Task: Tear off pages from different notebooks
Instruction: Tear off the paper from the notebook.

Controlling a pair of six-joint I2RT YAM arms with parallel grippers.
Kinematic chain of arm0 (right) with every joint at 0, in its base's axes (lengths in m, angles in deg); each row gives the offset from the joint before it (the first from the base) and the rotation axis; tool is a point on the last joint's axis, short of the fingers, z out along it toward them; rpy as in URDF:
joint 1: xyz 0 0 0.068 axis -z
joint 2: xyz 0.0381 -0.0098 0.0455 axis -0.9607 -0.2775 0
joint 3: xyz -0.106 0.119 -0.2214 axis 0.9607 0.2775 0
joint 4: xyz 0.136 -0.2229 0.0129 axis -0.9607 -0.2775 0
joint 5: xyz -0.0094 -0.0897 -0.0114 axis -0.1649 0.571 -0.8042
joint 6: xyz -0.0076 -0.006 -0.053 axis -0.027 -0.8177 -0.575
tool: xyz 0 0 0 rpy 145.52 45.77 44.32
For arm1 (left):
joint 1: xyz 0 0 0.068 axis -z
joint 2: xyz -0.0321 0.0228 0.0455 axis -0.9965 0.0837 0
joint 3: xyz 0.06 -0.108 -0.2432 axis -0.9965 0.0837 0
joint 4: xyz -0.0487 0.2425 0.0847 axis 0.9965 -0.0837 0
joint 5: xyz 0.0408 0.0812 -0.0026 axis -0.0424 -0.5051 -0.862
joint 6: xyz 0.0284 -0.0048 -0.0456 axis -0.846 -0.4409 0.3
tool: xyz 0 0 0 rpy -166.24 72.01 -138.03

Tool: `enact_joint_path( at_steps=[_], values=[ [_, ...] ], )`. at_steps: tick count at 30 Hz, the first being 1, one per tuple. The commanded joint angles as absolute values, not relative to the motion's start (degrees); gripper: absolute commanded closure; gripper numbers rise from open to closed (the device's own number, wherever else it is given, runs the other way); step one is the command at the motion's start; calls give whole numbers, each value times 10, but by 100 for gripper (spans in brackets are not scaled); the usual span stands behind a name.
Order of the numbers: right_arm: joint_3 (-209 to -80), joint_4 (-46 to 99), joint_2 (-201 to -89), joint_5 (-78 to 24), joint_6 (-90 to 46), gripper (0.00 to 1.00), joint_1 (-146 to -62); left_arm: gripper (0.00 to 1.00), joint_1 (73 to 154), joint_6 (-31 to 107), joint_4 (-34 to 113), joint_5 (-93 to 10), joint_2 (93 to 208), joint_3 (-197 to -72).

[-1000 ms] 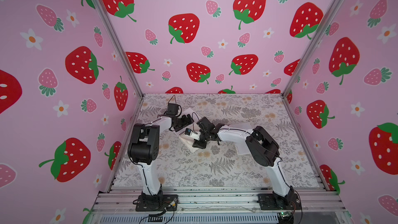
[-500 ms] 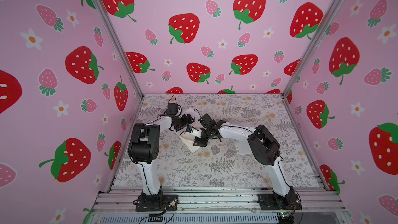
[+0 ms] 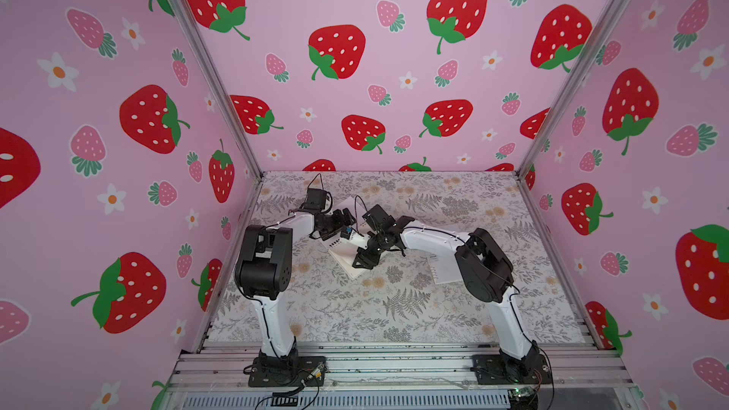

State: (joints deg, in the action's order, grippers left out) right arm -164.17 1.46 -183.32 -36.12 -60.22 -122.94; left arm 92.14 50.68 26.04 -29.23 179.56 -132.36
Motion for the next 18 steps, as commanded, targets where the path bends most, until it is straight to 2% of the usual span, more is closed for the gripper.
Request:
enact_joint_path(
  at_steps=[1,5,8,9,12,14,18],
  values=[
    [-1652,-14,-1825,-369,-607,32,-1231,6,922,501,216,-286,1826,-1317],
    [-1649,-10,-1830,-349,-613,33,-1239,6,921,501,219,-284,1824,-1313],
    [-1670,-27,-1852,-340,-615,45,-1243,6,919,501,222,-281,1824,-1310],
    [-1680,-37,-1860,-338,-615,53,-1243,7,919,501,223,-279,1825,-1309],
    [-1687,-38,-1872,-334,-615,58,-1248,7,918,502,224,-276,1824,-1307],
    [-1685,-27,-1876,-322,-613,72,-1250,8,917,502,225,-275,1825,-1307],
    [-1676,-2,-1868,-297,-598,80,-1249,8,912,502,223,-272,1824,-1310]
  ],
)
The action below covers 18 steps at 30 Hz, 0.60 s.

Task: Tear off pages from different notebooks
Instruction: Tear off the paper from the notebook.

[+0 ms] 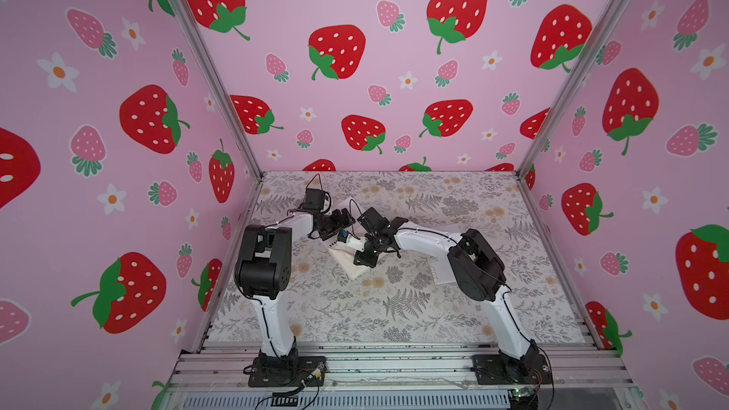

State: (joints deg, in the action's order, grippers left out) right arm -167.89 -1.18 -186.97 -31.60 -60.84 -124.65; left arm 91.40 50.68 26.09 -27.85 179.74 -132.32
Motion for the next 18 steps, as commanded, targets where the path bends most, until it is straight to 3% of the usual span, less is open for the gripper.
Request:
enact_joint_path(
  at_steps=[1,6,11,18],
  values=[
    [-1671,4,-1861,-297,-597,82,-1249,9,910,502,221,-270,1821,-1313],
    [-1636,58,-1818,-297,-566,100,-1246,3,893,508,209,-273,1772,-1329],
    [-1633,78,-1808,-331,-511,100,-1226,1,876,522,223,-349,1648,-1265],
    [-1658,71,-1815,-440,-430,100,-1193,1,862,546,310,-401,1496,-1057]
  ],
)
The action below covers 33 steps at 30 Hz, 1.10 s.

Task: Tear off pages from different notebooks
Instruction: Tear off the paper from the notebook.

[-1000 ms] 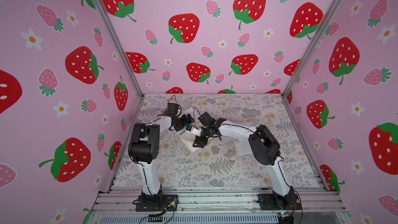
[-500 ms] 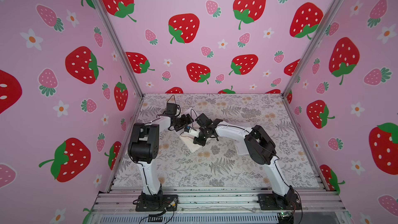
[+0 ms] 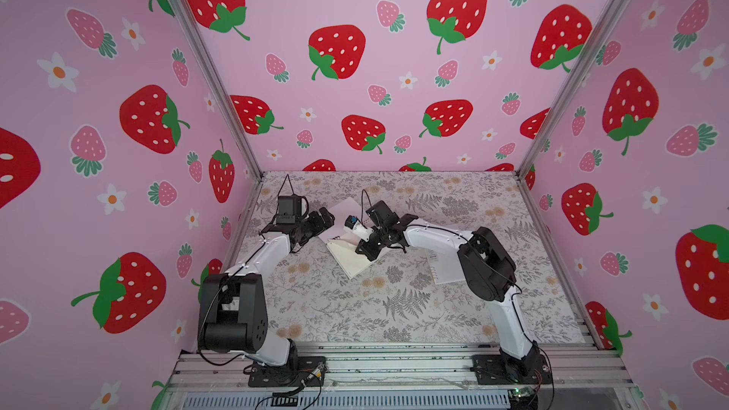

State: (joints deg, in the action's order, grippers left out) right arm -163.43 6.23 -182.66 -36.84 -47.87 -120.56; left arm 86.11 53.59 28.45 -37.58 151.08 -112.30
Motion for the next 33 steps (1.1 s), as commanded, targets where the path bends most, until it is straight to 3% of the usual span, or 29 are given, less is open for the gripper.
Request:
enact_joint_path(
  at_steps=[1,6,9,16,18,21,27,31,33],
  values=[
    [-1657,73,-1814,-451,-422,100,-1190,1,862,545,326,-386,1485,-1036],
    [-1672,57,-1820,-467,-417,100,-1188,0,893,496,339,-370,1487,-1010],
    [-1679,46,-1821,-466,-419,100,-1187,6,919,473,306,-387,1524,-1047],
    [-1673,39,-1811,-466,-422,100,-1186,4,923,514,349,-343,1611,-1093],
    [-1672,39,-1808,-465,-420,100,-1185,9,919,527,365,-320,1636,-1105],
    [-1670,40,-1804,-469,-415,100,-1182,23,916,542,393,-292,1660,-1112],
    [-1666,45,-1798,-457,-404,100,-1178,73,914,553,419,-271,1665,-1107],
    [-1662,48,-1795,-451,-393,100,-1171,97,912,556,414,-268,1665,-1107],
    [-1654,59,-1788,-444,-381,100,-1166,100,907,562,417,-265,1665,-1104]
  ],
)
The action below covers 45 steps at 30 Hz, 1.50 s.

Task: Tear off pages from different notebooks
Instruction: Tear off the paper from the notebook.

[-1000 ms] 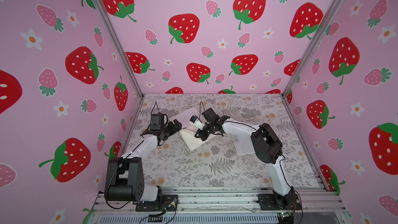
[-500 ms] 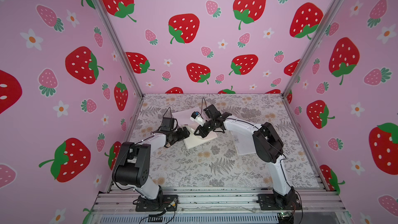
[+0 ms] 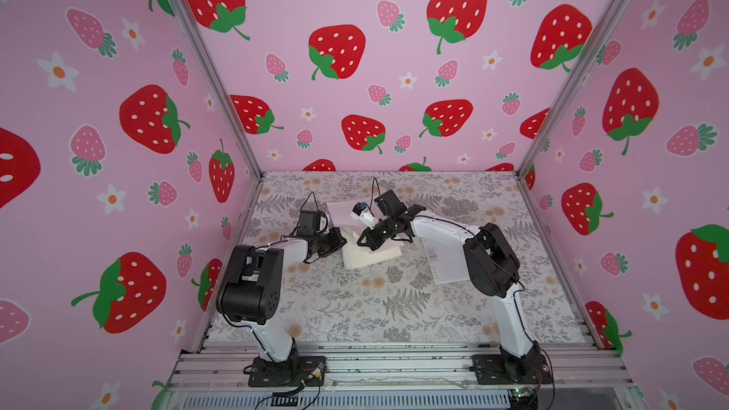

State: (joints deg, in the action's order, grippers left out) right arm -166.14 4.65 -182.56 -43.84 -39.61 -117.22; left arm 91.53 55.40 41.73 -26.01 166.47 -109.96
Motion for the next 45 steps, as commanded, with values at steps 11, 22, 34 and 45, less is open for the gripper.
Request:
enact_joint_path(
  at_steps=[11,22,34,45],
  values=[
    [-1609,96,-1753,-405,-339,100,-1140,100,882,578,417,-259,1663,-1085],
    [-1549,139,-1730,-376,-286,100,-1082,100,852,591,413,-270,1648,-1053],
    [-1534,128,-1694,-264,-271,100,-1016,100,834,588,389,-279,1636,-1045],
    [-1537,116,-1658,-217,-311,100,-976,100,805,592,389,-271,1624,-1026]
  ],
)
